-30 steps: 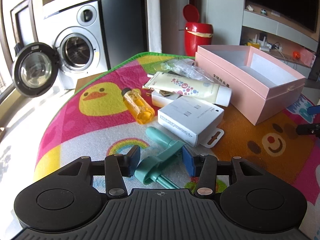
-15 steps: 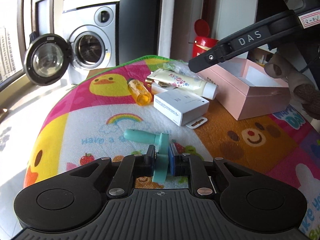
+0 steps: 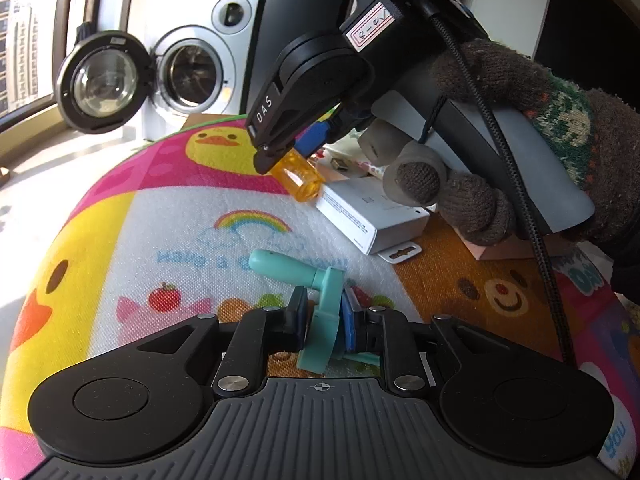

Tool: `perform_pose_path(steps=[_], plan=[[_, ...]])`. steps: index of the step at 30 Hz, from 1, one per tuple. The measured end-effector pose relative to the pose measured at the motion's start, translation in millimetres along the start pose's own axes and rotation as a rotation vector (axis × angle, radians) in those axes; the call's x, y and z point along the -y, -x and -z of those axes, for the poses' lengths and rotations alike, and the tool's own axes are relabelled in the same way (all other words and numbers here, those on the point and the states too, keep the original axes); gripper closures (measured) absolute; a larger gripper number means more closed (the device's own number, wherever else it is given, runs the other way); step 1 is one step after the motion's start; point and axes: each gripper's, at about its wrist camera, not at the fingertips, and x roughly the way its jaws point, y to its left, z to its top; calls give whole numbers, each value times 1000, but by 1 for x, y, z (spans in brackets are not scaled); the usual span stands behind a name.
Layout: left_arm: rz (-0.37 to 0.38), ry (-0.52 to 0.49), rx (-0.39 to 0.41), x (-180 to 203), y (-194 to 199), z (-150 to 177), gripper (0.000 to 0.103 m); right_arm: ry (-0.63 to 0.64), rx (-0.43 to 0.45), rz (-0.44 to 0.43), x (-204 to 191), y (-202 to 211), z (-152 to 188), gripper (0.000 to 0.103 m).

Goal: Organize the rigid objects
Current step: 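Grasp the teal part with left tool while right tool grasps the amber bottle, then carry teal part with left tool while right tool carries amber bottle to pink box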

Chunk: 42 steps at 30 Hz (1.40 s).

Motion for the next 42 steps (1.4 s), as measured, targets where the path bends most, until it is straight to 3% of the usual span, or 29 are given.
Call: perform_pose_path(steps=[4, 7, 10, 13, 16, 18, 21, 26, 29, 32, 34, 40, 42], plan=[[32, -23, 26, 4, 8, 4, 87, -25, 85, -119, 10, 67, 27, 76], [113, -104, 32, 25, 21, 8, 88, -30, 168, -161, 24, 127, 69, 76], [167, -210, 20, 54, 31, 13, 88, -27, 234, -119, 42, 176, 115, 76], [225, -297, 11, 86, 39, 15, 88, -50, 280, -20, 69, 209, 160, 76], [233, -361, -2, 108, 39, 15, 88, -100, 294, 103, 93, 227, 203, 76], [228, -361, -11, 115, 36, 9, 89, -161, 279, 130, 114, 231, 227, 76], [259, -347, 13, 125, 37, -16, 93, -242, 269, 152, 135, 235, 254, 76], [270, -441, 172, 166, 39, -90, 93, -293, 307, 138, 153, 239, 266, 76], [288, -394, 195, 172, 31, -125, 92, -290, 327, 130, 153, 243, 266, 76], [283, -303, 81, 161, 22, -122, 87, -297, 315, 130, 152, 238, 270, 76], [221, -283, -29, 151, 17, -100, 87, -297, 286, 138, 151, 227, 274, 76], [156, -268, -356, 120, 29, -26, 87, -247, 191, 136, 136, 191, 277, 76], [128, -246, -415, 115, 30, -9, 87, -244, 168, 135, 132, 183, 275, 75]])
